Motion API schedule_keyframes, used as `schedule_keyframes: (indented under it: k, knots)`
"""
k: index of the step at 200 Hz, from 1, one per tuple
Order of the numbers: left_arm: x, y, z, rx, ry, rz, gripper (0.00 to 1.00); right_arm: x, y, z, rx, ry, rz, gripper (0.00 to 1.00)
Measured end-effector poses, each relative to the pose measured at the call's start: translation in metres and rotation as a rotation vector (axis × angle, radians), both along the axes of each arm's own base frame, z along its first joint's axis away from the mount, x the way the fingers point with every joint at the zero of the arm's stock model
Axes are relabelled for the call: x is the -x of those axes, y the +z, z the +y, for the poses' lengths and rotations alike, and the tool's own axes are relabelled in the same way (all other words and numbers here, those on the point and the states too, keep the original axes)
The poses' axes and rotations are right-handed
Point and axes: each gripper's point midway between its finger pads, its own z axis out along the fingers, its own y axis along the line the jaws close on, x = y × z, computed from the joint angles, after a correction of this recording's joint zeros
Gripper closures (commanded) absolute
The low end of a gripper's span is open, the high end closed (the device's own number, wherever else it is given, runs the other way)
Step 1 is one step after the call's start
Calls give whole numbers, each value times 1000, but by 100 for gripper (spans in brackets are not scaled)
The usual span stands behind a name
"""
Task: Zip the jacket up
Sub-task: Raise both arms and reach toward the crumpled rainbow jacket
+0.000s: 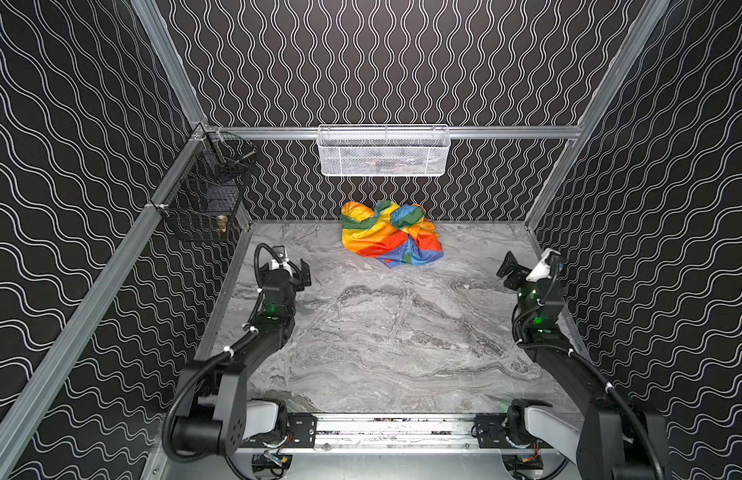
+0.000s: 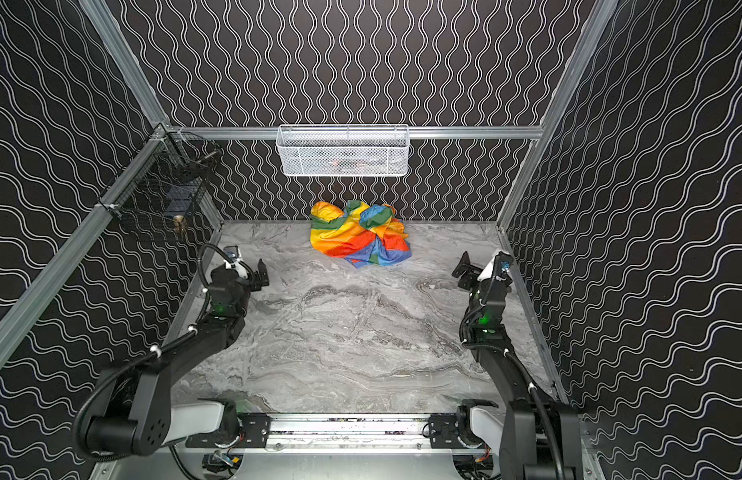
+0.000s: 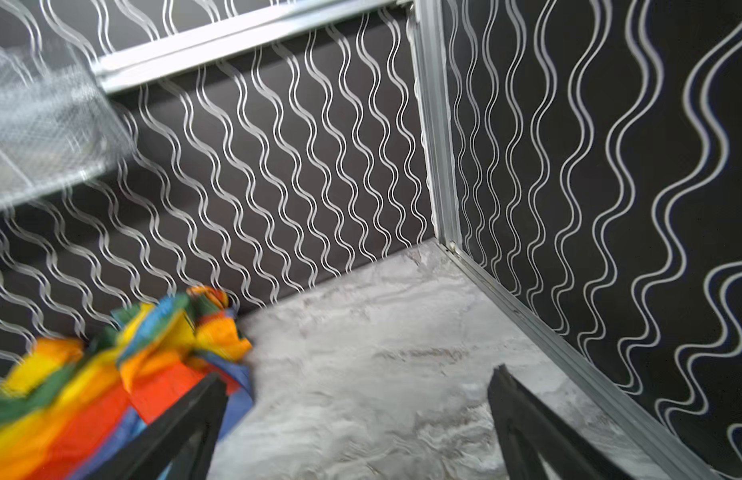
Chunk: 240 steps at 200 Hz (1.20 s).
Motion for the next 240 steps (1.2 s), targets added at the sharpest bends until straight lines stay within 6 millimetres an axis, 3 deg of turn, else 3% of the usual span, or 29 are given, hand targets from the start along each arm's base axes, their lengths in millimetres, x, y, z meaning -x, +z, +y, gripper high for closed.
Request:
schedule_keyframes:
  k: [26, 42, 80, 103, 127, 148, 166, 191, 240]
  knots:
    - [1, 58, -8, 121, -28, -97, 1, -11, 21, 6, -61, 34, 50, 1]
    - [0, 77, -15, 187, -60, -100, 1, -21, 23, 10, -116, 61, 114, 1]
    - [7, 80, -26, 292, -100, -11, 1, -49, 10, 25, -249, 147, 352, 1]
    - [12, 78, -34, 345, -128, 46, 1, -49, -20, 42, -321, 226, 488, 1]
    - [13, 65, -49, 400, -188, 123, 1, -13, -65, 50, -414, 235, 561, 1]
    - [14, 43, -60, 443, -225, 211, 1, -2, -64, 49, -455, 224, 527, 1]
    - [12, 25, -73, 481, -276, 281, 1, -11, -53, 48, -469, 236, 489, 2]
    - [9, 4, -87, 543, -314, 379, 1, -35, -45, 55, -488, 296, 491, 11]
    - [12, -29, -107, 639, -368, 526, 6, -77, -38, 88, -467, 420, 515, 17]
